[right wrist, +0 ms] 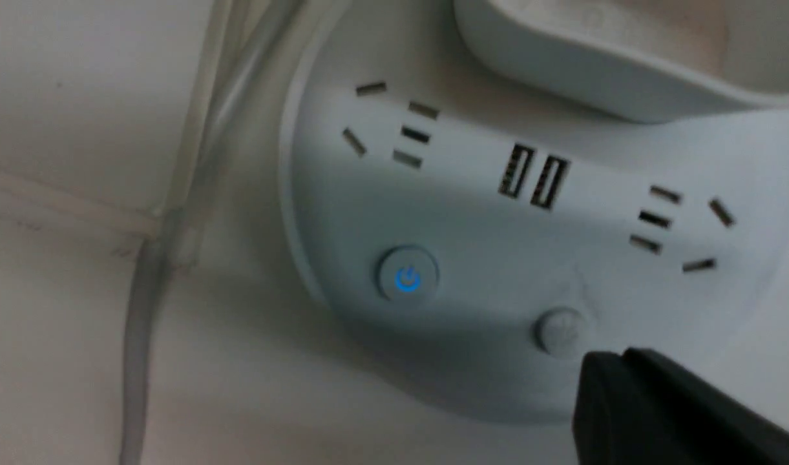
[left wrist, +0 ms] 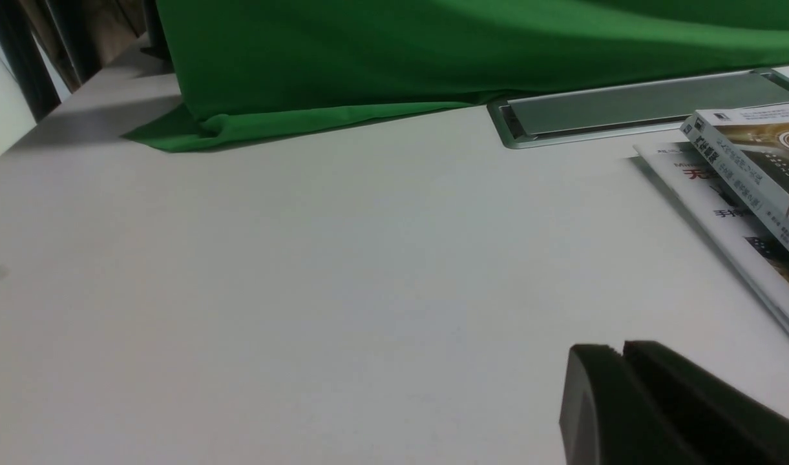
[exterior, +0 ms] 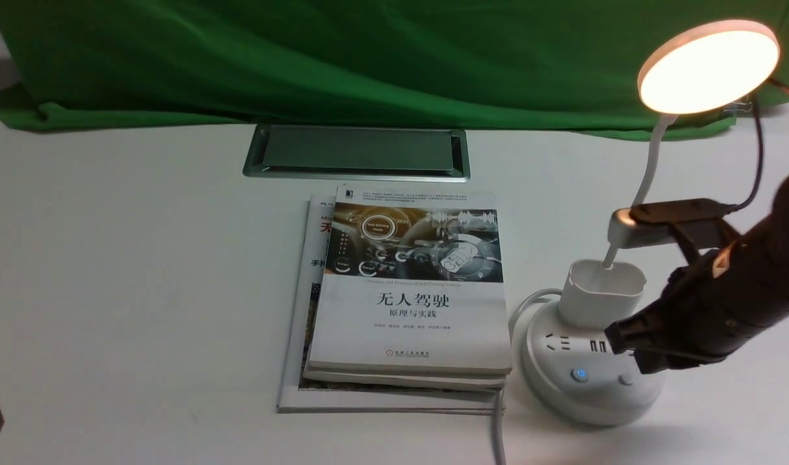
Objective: Turn off the desk lamp on the white desktop by hand.
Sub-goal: 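Press the power button on the lamp base to turn the lamp off with the right gripper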
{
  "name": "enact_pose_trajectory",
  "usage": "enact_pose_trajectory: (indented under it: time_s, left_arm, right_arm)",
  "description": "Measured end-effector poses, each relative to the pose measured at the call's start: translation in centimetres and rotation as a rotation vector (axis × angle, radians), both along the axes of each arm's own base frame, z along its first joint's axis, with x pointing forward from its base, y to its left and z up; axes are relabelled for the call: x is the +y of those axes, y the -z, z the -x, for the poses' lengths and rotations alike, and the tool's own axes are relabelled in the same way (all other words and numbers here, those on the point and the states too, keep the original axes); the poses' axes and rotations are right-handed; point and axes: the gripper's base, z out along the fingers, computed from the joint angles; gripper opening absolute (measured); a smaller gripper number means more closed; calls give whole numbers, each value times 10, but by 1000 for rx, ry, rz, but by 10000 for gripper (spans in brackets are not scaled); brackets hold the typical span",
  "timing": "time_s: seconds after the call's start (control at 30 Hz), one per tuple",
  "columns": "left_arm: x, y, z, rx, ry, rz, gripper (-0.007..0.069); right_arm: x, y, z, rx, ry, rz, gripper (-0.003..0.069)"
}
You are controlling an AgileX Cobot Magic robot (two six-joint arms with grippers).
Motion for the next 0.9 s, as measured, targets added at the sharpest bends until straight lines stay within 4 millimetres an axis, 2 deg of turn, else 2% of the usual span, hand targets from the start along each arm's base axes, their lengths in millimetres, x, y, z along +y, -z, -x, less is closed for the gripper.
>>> enact_pose_trajectory:
  time_s: [0.6,0.77,0.9]
  left_arm:
    - [0,0,0,0,0,-1,20]
    - [0,0,0,0,0,-1,20]
    - [0,0,0,0,0,-1,20]
  right_arm:
    - [6,28,-17,45,5,15,37]
    - [6,28,-18,47,2,15,38]
    - [5,18,-15,4,-1,4,38]
